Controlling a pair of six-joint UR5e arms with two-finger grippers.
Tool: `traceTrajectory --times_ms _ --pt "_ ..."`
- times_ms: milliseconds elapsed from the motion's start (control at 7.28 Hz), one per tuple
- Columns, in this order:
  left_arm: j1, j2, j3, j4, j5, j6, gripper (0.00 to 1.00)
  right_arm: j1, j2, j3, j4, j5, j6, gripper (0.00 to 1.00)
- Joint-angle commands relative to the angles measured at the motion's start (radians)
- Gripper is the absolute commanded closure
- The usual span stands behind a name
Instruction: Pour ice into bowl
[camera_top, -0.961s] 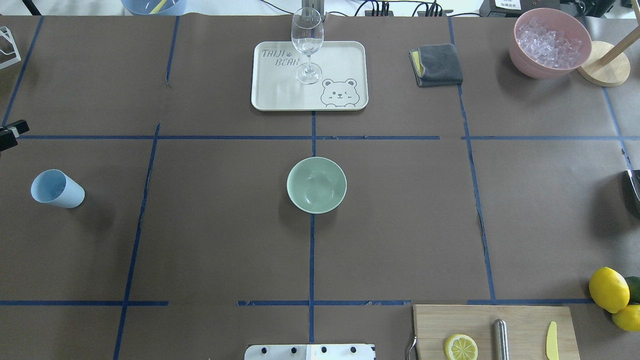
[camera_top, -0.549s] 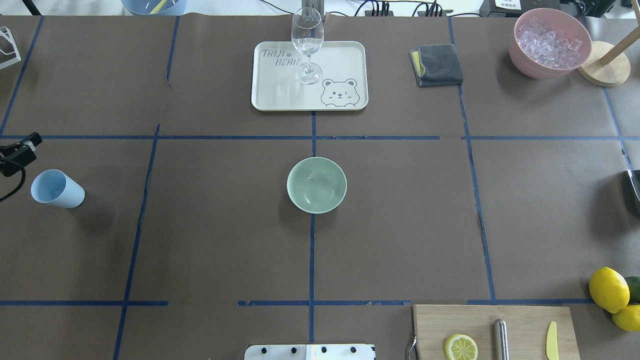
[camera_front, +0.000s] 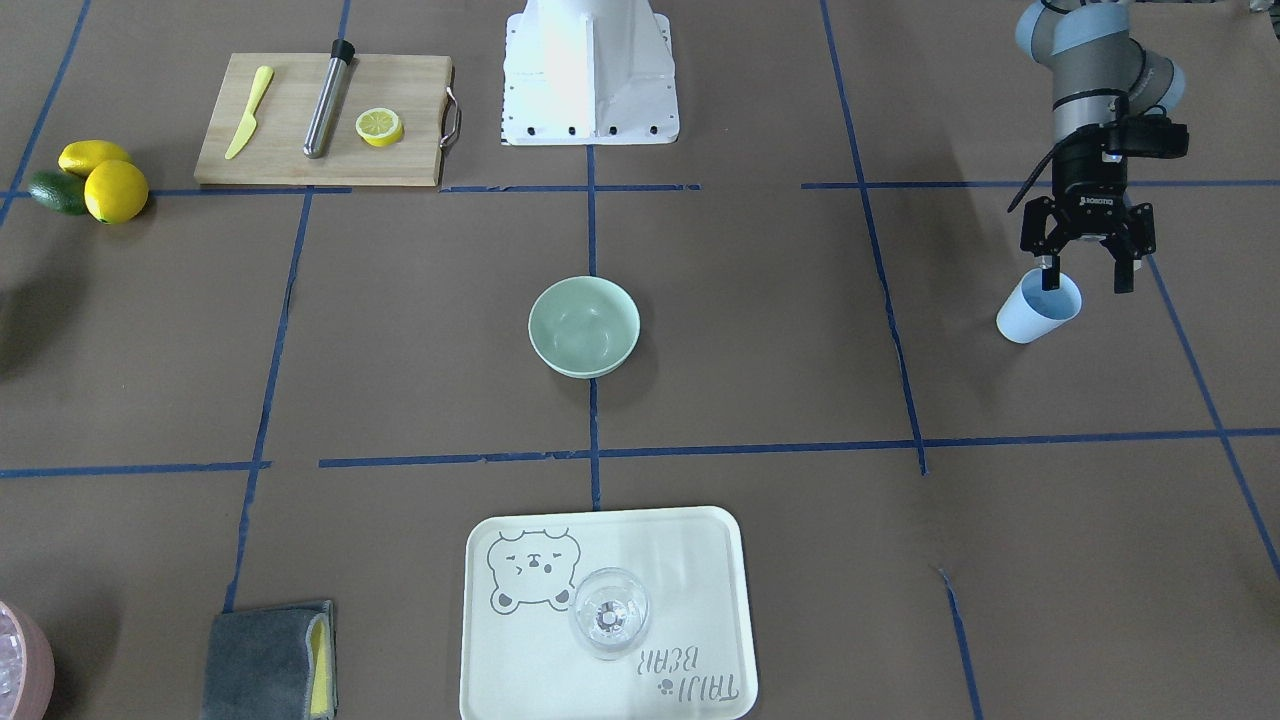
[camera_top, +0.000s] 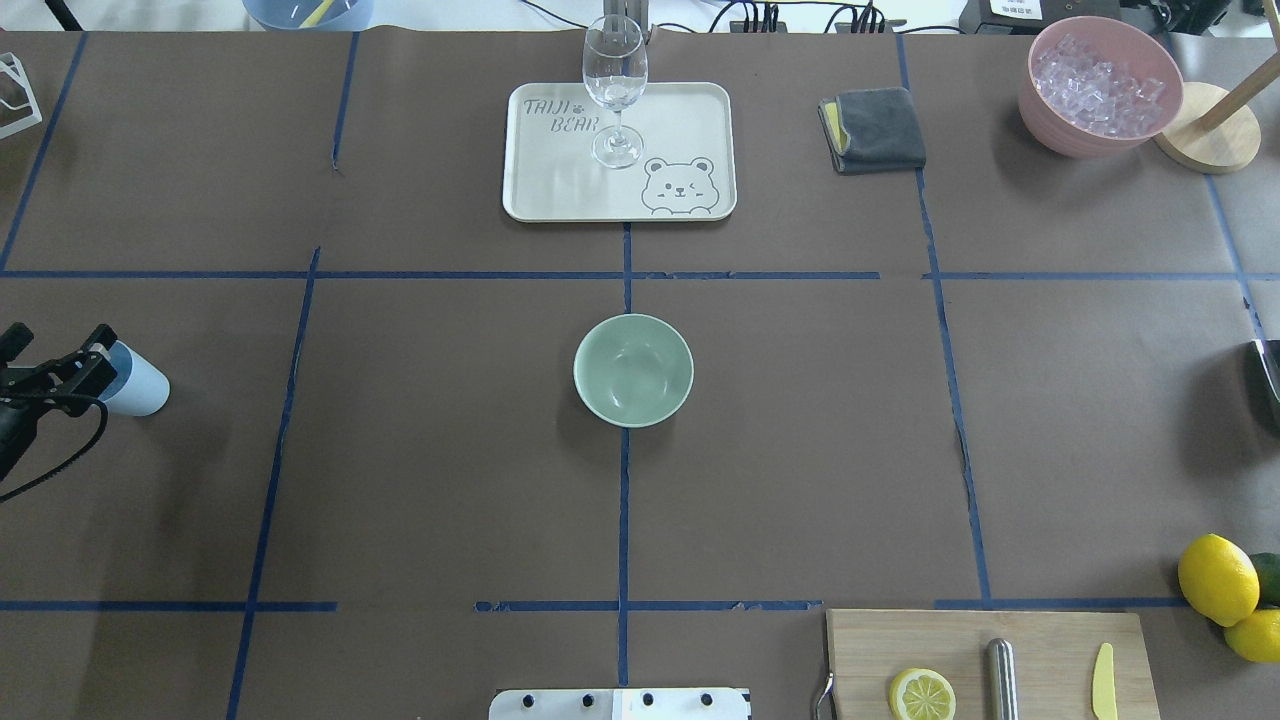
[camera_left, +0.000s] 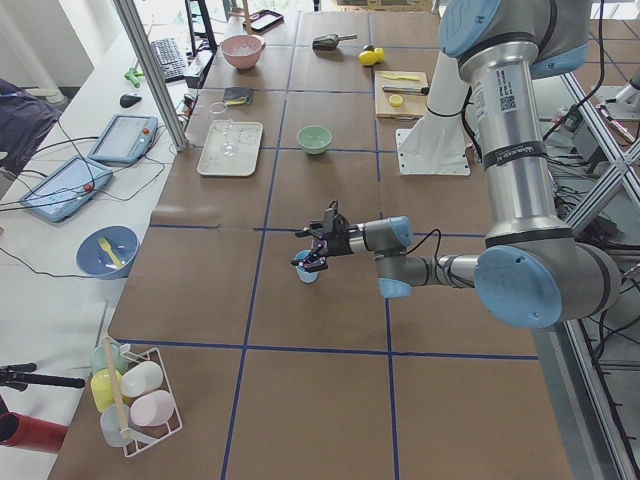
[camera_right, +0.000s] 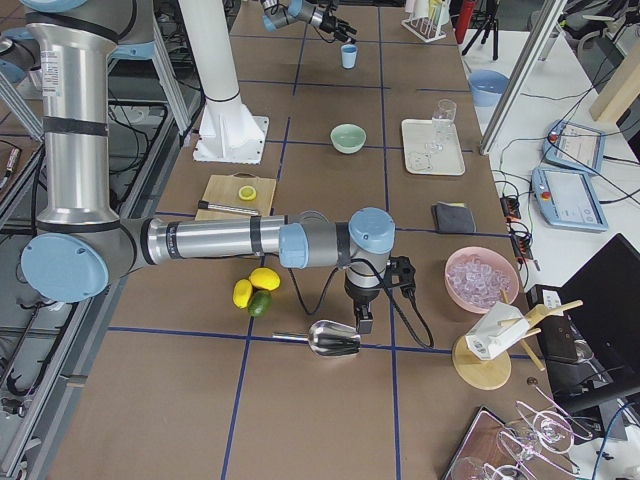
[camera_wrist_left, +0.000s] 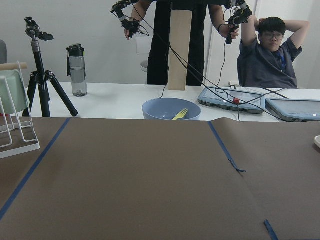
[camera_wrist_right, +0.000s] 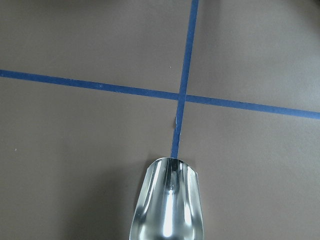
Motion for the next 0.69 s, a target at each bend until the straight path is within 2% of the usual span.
traceTrajectory --times_ms 0,275,549 --pt "0.065 -0.02 0.054 -0.001 0.104 -0.014 0.0 0.0 0.001 0.0 0.002 0.0 0.002 0.0" --pt "0.099 -0.055 0.112 -0.004 0.156 -0.014 0.0 0.0 0.001 0.0 0.0 -0.002 0.002 0.0" --pt "0.11 -0.057 0.143 -0.01 0.17 -0.017 0.0 0.0 0.002 0.0 0.0 -0.002 0.004 0.0"
